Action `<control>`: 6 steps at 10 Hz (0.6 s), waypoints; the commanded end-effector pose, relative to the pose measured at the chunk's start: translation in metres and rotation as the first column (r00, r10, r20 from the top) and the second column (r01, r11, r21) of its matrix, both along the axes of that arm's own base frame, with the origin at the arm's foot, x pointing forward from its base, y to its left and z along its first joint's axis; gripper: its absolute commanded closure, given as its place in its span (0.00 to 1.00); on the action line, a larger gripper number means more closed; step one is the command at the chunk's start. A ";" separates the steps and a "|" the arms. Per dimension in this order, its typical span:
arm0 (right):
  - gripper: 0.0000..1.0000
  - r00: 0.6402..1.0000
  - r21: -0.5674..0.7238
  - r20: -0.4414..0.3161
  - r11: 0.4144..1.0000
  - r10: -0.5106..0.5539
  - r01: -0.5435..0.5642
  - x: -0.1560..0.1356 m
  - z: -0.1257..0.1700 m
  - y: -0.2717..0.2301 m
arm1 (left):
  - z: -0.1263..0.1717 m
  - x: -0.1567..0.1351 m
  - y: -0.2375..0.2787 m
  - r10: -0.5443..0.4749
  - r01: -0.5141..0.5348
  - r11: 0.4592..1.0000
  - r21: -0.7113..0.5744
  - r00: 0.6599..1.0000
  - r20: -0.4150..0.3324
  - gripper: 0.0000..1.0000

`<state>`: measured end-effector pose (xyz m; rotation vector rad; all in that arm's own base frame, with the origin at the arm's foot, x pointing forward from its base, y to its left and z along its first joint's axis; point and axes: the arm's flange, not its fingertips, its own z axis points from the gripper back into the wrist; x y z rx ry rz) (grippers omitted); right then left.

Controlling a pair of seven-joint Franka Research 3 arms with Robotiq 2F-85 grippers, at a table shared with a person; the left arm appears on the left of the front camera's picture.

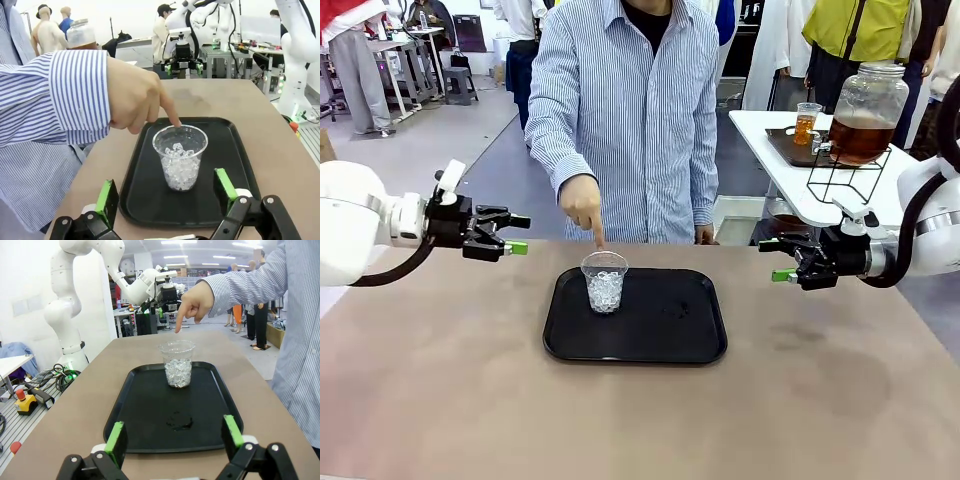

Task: Pour the drink into the iced cup.
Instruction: Pick up the iced cup indicated by the human and present it to them.

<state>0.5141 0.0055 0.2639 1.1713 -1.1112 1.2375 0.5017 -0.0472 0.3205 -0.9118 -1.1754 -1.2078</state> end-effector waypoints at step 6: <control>0.00 1.000 0.004 0.006 1.000 0.006 -0.006 0.001 0.003 0.001 | -0.035 0.002 -0.014 -0.063 0.064 0.997 -0.040 0.997 0.037 0.00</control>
